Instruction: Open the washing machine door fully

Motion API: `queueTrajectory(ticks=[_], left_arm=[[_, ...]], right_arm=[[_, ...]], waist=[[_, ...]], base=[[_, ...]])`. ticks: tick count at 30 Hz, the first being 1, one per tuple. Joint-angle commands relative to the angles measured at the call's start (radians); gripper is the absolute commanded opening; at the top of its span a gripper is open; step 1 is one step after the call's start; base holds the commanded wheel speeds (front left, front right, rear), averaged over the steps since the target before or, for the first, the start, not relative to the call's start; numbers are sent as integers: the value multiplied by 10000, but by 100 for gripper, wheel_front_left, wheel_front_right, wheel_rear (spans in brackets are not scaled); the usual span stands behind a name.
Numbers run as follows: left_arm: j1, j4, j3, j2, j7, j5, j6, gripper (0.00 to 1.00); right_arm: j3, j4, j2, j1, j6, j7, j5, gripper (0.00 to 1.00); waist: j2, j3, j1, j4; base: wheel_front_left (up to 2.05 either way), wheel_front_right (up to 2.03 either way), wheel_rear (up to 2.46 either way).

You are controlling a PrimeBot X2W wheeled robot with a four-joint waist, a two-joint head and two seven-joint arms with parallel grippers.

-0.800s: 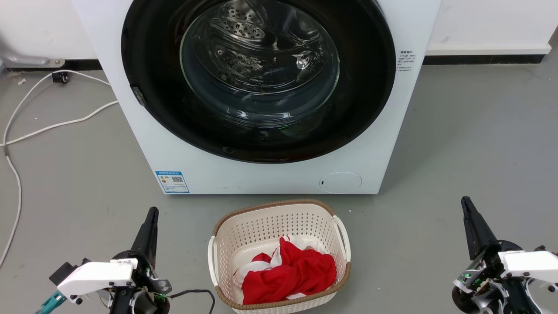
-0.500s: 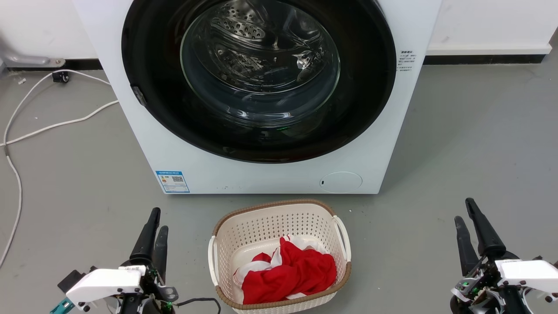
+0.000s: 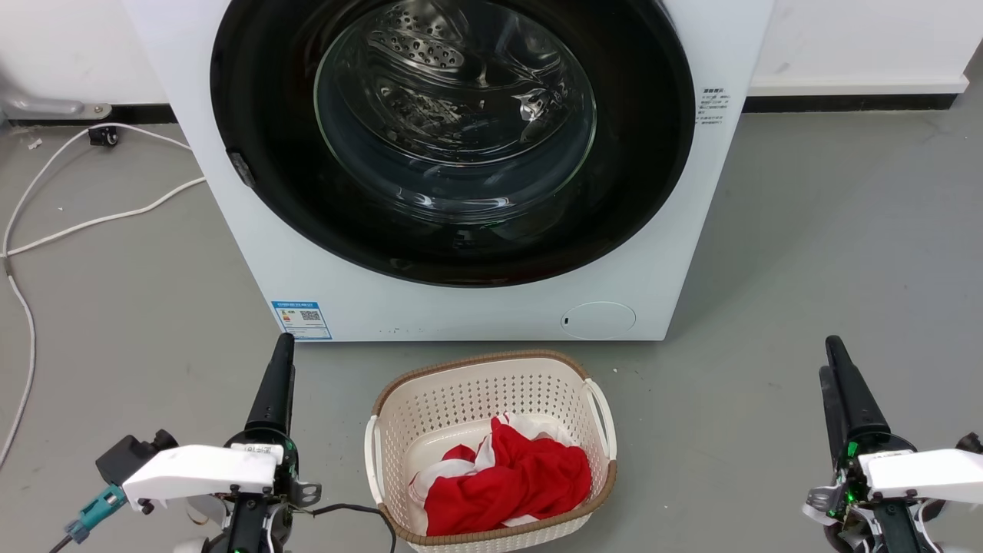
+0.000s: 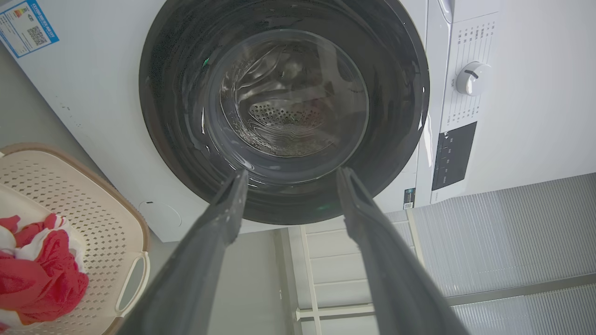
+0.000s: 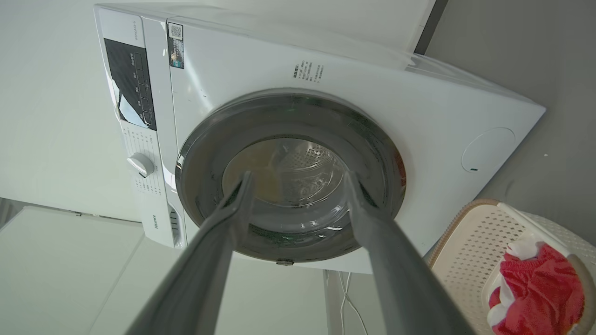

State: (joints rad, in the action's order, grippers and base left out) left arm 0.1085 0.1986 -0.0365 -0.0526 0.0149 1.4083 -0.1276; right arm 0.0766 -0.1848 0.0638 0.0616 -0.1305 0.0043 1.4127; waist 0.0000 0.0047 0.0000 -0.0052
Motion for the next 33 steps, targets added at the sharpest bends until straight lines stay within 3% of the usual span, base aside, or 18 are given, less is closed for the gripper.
queueTrajectory(ticks=[1,18,33], left_arm=[[325,-265,11,-46,-89,-373,-17,100],[471,-688,250,-32,-737,-4526,2,100],[615,-325,613,-117,-1216,-7138,180,100]], right_arm=[[-29,306,55,155,-2,-82,-486,100],[-268,979,-2,-45,-3,-706,-4970,100],[-415,852,-44,-183,-2,-1137,-7597,100]], waist=[[0,2,0,-4],[0,-11,0,-39],[0,-22,0,-50]], base=[[0,0,0],[0,0,0],[0,0,0]])
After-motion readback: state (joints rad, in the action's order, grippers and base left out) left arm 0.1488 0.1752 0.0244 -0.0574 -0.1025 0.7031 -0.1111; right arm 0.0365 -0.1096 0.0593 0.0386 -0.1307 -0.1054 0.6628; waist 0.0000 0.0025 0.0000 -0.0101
